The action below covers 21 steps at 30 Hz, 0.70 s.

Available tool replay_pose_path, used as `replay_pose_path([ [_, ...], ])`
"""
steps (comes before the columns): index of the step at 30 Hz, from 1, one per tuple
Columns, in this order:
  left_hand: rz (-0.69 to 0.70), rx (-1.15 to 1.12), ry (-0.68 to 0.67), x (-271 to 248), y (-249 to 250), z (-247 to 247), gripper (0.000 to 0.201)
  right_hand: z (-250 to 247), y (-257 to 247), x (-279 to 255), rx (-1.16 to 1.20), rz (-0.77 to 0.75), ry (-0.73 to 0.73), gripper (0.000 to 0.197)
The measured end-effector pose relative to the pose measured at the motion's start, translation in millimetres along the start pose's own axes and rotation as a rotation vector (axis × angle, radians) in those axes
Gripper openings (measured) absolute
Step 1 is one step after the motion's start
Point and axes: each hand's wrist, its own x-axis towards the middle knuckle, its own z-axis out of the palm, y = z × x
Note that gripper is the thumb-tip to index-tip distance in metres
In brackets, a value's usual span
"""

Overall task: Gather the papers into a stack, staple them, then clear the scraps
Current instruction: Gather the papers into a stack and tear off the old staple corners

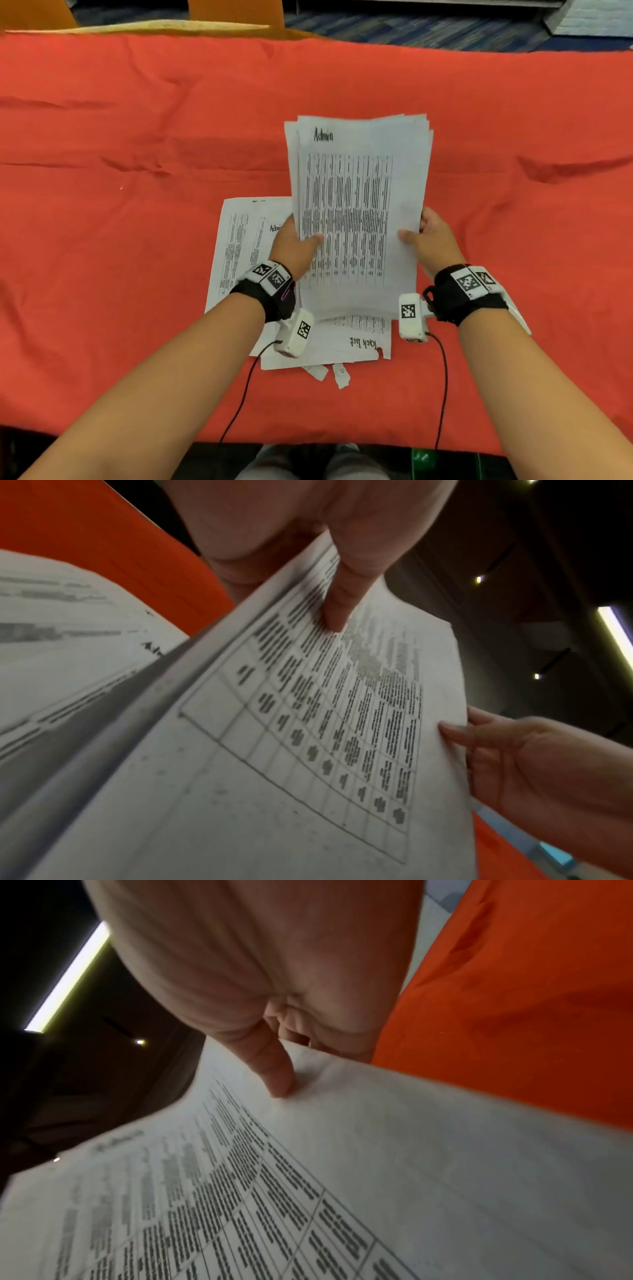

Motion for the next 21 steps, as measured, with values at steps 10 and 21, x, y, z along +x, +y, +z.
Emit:
replay_pose_path([
  [10,-0.289,-0.295,0.012,14,-28,-13,0.023,-17,-6,5,-0.001,-0.131,0.179,0.038],
  [21,-0.306,0.585,-0.055,13,-95,21,0.092,-86,50,-15,0.204,0.151,0.356,0.042],
])
